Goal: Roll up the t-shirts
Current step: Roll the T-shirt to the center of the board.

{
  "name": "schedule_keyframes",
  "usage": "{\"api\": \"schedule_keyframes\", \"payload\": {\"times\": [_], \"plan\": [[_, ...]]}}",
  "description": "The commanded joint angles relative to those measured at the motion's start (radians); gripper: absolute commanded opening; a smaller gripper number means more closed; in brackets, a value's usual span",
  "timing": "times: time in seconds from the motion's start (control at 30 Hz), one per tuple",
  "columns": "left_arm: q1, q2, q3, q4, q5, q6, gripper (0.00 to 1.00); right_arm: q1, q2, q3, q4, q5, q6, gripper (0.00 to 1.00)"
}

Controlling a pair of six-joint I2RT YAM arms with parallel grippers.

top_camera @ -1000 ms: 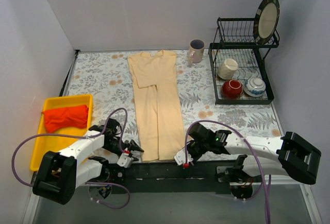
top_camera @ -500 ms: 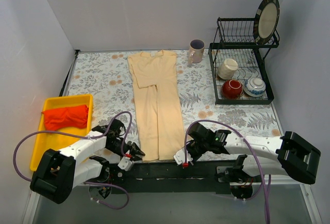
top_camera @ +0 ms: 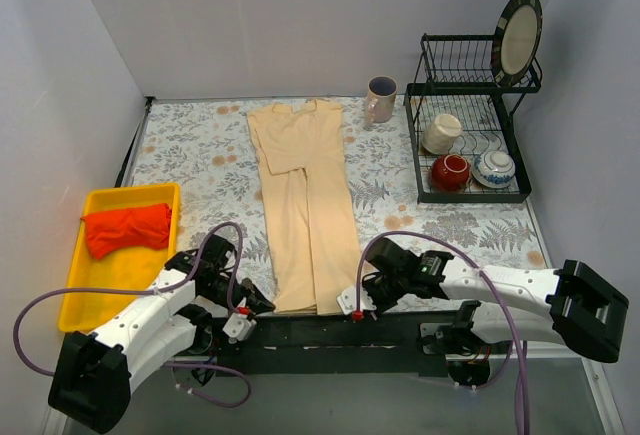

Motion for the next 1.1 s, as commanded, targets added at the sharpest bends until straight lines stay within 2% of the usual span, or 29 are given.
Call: {"api": "schedule_keyframes", "payload": {"times": [0.0,0.13,0.33,0.5,0.6,0.63,0.67,0.7,0.77,0.9,1.07], "plan": [[-0.005,-0.034,0.064,0.001,0.021,-0.177,0.00,0.001,-0.059,0.039,-0.149,0.035,0.083,0.01],[-0.007,-0.028,0.119,0.006,-0.003,-0.320,0.00,-0.007,-0.108,0.068,-0.198,0.058,0.129,0.01],[-0.010,-0.084,0.160,-0.021,0.047,-0.391,0.00,-0.020,-0.112,0.146,-0.238,0.055,0.193,0.01],[-0.034,-0.016,0.218,-0.089,0.039,-0.420,0.00,-0.088,-0.072,0.201,-0.243,0.014,0.235,0.01],[-0.037,0.035,0.223,-0.052,0.040,-0.495,0.00,-0.143,-0.041,0.249,-0.270,-0.032,0.235,0.01],[-0.039,0.044,0.222,-0.022,0.043,-0.536,0.00,-0.157,-0.021,0.275,-0.288,-0.046,0.230,0.01],[-0.042,0.052,0.220,0.056,0.048,-0.659,0.00,-0.169,-0.010,0.286,-0.301,-0.057,0.214,0.01],[-0.043,0.069,0.222,0.095,0.048,-0.717,0.00,-0.194,0.002,0.298,-0.315,-0.075,0.207,0.01],[-0.048,0.089,0.235,0.165,0.048,-0.808,0.00,-0.224,0.026,0.336,-0.338,-0.092,0.195,0.01],[-0.049,0.130,0.257,0.280,0.025,-1.088,0.00,-0.318,0.082,0.404,-0.359,-0.158,0.172,0.01],[-0.049,0.146,0.257,0.409,-0.036,-1.265,0.00,-0.373,0.229,0.502,-0.433,-0.210,0.138,0.01]]}}
